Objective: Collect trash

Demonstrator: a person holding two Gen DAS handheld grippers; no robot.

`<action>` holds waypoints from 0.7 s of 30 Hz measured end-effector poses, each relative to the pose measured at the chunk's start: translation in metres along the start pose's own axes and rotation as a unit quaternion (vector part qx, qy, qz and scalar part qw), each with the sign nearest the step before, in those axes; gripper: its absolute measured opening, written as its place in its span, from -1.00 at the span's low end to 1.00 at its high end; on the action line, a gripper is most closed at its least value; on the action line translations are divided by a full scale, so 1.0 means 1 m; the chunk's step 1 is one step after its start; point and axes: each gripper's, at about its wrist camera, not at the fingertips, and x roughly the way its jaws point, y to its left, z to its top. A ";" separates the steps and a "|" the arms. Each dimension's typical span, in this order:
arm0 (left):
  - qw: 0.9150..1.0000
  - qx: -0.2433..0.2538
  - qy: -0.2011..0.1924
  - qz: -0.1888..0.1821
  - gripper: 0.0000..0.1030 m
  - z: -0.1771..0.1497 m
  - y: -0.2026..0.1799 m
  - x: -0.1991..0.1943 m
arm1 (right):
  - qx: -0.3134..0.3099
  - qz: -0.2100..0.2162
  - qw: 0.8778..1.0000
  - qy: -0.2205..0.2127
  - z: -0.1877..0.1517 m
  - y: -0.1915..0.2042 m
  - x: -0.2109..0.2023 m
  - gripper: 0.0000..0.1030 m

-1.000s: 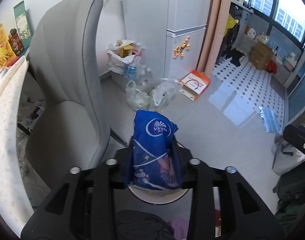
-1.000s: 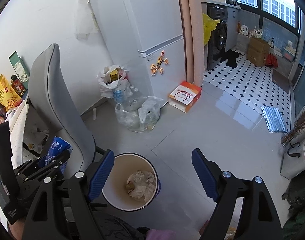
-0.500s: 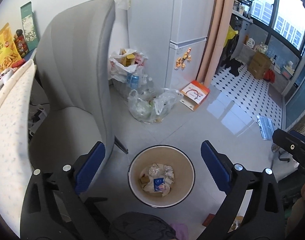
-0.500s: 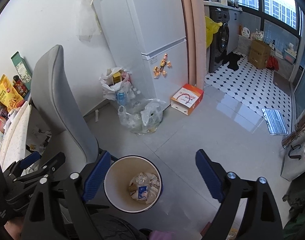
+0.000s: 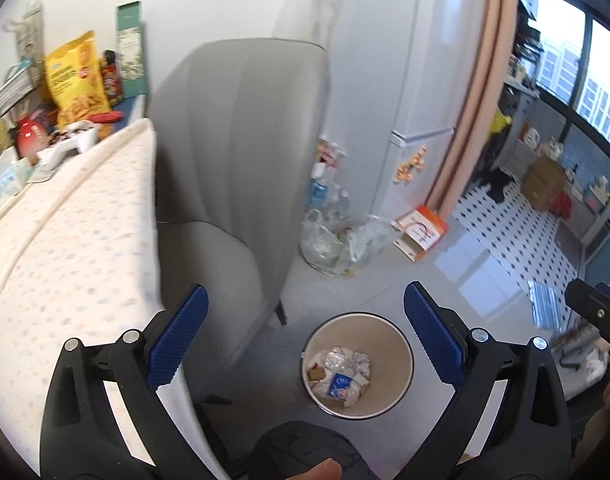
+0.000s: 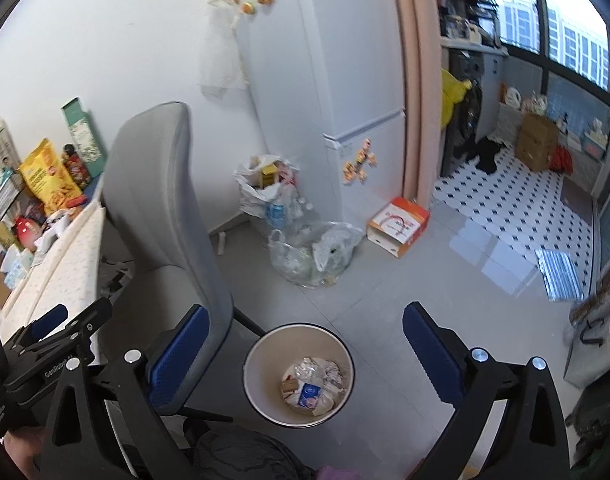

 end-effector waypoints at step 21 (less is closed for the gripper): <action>0.993 -0.057 -0.076 0.067 0.89 -0.021 0.107 -0.129 | -0.084 0.055 0.993 -0.054 -0.021 0.120 -0.098 0.85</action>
